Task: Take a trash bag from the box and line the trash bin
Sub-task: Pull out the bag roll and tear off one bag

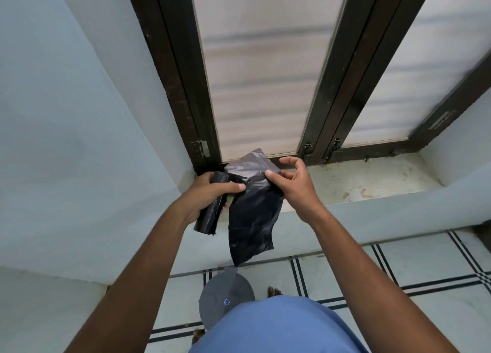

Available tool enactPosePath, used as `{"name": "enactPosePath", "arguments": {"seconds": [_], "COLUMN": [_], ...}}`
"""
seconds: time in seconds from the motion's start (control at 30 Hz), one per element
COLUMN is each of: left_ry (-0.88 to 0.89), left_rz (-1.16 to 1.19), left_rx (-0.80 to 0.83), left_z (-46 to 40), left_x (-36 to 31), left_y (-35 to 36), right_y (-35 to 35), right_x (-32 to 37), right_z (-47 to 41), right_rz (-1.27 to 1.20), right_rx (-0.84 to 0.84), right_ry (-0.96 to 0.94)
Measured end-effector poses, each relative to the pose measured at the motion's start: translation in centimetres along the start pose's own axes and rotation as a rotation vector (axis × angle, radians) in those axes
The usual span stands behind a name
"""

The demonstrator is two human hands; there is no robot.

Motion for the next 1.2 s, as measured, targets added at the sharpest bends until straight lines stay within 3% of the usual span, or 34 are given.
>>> {"name": "enactPosePath", "arguments": {"seconds": [0.07,0.13,0.23,0.5,0.57,0.7,0.87,0.97,1.07,1.2], "left_ry": [0.025,0.062,0.128,0.304,0.308,0.285,0.243,0.224,0.207,0.197], "left_rz": [-0.061,-0.049,-0.022,-0.083,-0.045,0.032,0.048,0.054,0.111,0.173], "left_rx": [-0.058,-0.137,-0.158,-0.168,-0.214,-0.294,-0.29,-0.31,-0.331,-0.354], "left_z": [0.0,0.0,0.6,1.8,1.4,0.8,0.1,-0.5,-0.8,-0.8], "left_x": [0.2,0.1,-0.6,-2.5,-2.6,-2.4,-1.1,-0.3,0.1,-0.1], "left_y": [-0.3,-0.3,-0.4,-0.7,-0.7,0.0,1.7,2.9,3.8,4.9], "right_y": [-0.2,-0.5,-0.5,-1.3,-1.7,-2.9,-4.2,-4.7,-3.7,-2.0], "right_x": [0.5,1.2,2.1,2.9,2.9,1.4,-3.0,-4.5,-3.1,-0.3], "right_z": [0.1,0.3,0.9,0.0,-0.5,-2.7,-4.8,-6.3,-7.1,-8.1], "right_rz": [0.005,0.073,0.314,0.716,0.625,0.279,-0.16,-0.21,-0.253,-0.519], "right_rx": [0.0,0.107,0.255,0.07,0.058,-0.021,-0.061,-0.053,0.135,0.482], "right_ry": [-0.067,-0.107,-0.146,-0.404,-0.41,-0.229,0.157,0.282,0.334,0.364]}}
Point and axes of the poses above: each hand's wrist, its own z-axis away from the middle knuckle, its own y-axis out of the palm, x = y × z, the point moved 2 cm from there along -z, towards the middle knuckle, and after that the axes turned 6 degrees about -x, right-handed, at the moved point
